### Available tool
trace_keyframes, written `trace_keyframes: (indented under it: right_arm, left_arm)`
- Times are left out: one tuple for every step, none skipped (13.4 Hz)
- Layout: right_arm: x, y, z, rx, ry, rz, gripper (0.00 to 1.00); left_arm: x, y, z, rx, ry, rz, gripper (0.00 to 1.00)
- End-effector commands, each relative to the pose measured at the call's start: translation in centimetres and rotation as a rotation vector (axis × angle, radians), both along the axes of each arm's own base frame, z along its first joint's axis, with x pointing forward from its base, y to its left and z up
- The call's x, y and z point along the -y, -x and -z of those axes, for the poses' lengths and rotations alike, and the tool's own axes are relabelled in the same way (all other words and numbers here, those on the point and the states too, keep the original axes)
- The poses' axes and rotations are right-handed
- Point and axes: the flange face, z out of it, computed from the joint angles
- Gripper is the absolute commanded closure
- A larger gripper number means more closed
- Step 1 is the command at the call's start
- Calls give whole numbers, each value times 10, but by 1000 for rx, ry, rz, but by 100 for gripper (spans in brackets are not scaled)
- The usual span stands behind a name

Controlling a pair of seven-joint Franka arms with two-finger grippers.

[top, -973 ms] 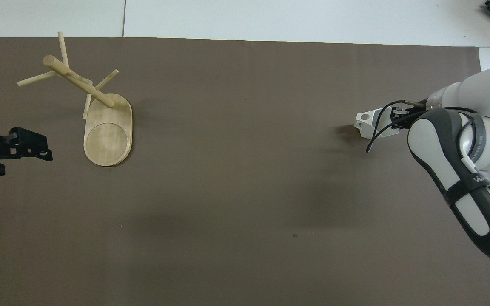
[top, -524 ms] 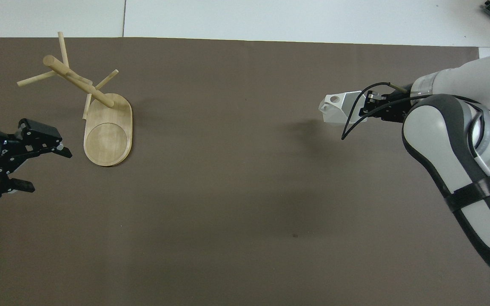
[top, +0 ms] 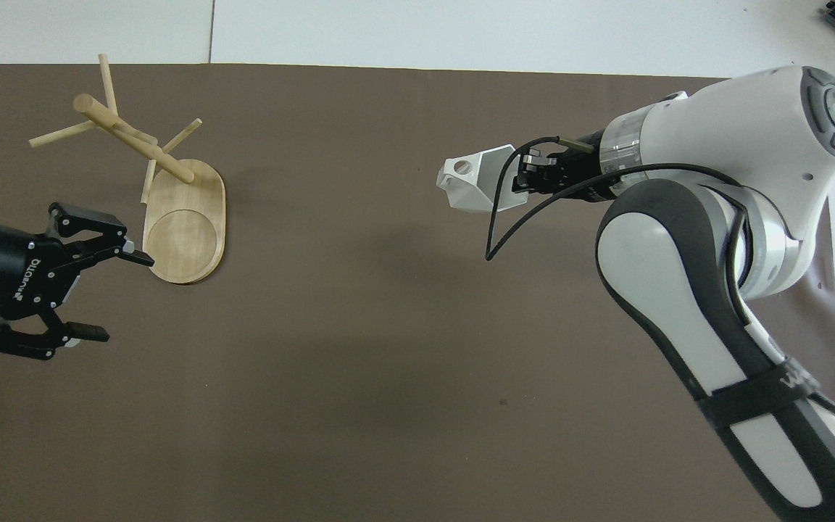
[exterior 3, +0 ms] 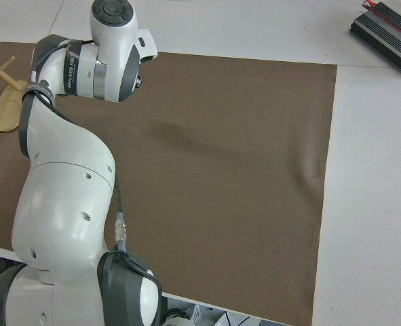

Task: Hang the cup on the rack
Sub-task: 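Lift the mug with the right gripper while the left gripper approaches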

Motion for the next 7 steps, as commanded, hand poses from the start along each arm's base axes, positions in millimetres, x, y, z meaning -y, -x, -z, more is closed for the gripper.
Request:
trace_keyframes:
  right_arm:
    - [-31,13,-32,-48,-116,-8,100]
    - [-39,17,-42,-65,-186,14,100]
    - [-45,20,-48,-77,-232,18,100]
    - [-54,24,-53,-81,-260,12,100]
    - [-61,26,-62,-72,-288,10,100]
    - [-65,27,-63,-76,-300,22,100]
    - [-77,29,-66,-69,-315,45,100]
  left_arm:
    - [-8,0,17,-69,130,-162,0]
    - [-7,-5,24,-88,185,-204,0]
    - [-5,-9,29,-113,216,-233,0]
    - [-4,-14,35,-138,243,-258,0]
    - [-7,-20,35,-140,287,-290,0]
    - [-7,-26,40,-150,326,-322,0]
    - [-4,-33,44,-171,370,-367,0]
